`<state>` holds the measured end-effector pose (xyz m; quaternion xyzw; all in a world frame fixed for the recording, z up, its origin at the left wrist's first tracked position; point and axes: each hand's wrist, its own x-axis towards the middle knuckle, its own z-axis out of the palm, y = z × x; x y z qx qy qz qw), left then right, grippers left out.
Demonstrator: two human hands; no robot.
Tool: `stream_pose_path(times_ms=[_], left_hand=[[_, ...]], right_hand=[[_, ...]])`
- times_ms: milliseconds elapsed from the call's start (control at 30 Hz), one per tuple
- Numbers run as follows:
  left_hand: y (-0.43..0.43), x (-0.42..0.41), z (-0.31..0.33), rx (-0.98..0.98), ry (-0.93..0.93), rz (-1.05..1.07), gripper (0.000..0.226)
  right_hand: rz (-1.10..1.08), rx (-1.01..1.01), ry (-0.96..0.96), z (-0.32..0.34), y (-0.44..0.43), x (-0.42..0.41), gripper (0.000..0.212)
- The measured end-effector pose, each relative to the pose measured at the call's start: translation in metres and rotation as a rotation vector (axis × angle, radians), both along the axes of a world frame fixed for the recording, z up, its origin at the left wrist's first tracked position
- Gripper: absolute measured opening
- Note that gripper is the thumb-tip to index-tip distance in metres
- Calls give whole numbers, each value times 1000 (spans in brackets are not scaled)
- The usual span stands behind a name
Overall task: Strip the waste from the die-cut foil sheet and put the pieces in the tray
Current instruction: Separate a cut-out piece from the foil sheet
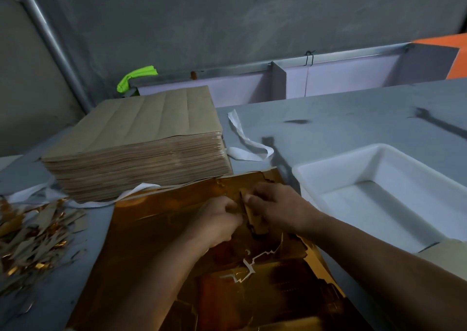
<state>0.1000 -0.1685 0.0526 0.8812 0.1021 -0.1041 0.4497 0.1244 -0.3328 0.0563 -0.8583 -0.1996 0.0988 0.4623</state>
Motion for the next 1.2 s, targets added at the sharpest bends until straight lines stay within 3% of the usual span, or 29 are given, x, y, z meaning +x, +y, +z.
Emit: stream_pose_path(times_ms=[233, 333, 400, 633, 900, 1067, 1200], left_hand=[[42, -24, -14, 38, -174, 28, 17], [53, -34, -24, 163, -243, -12, 16], [58, -40, -31, 251, -273, -67, 20], [57, -42, -47, 428, -291, -374, 53], [40, -33, -55, 465, -311, -515, 55], [42, -30, -56, 418, -278, -462, 61], [42, -30, -52, 399, -261, -428, 49]], right_hand=[[326, -307, -4, -3, 6, -10, 9], [469, -496, -4, -6, 8, -13, 37], [507, -568, -22, -6, 10, -15, 42], [625, -714, -35, 1, 10, -19, 19], [593, -692, -46, -2, 8, -16, 25], [504, -579, -33, 1, 6, -14, 20], [439, -560, -25, 2, 4, -11, 16]])
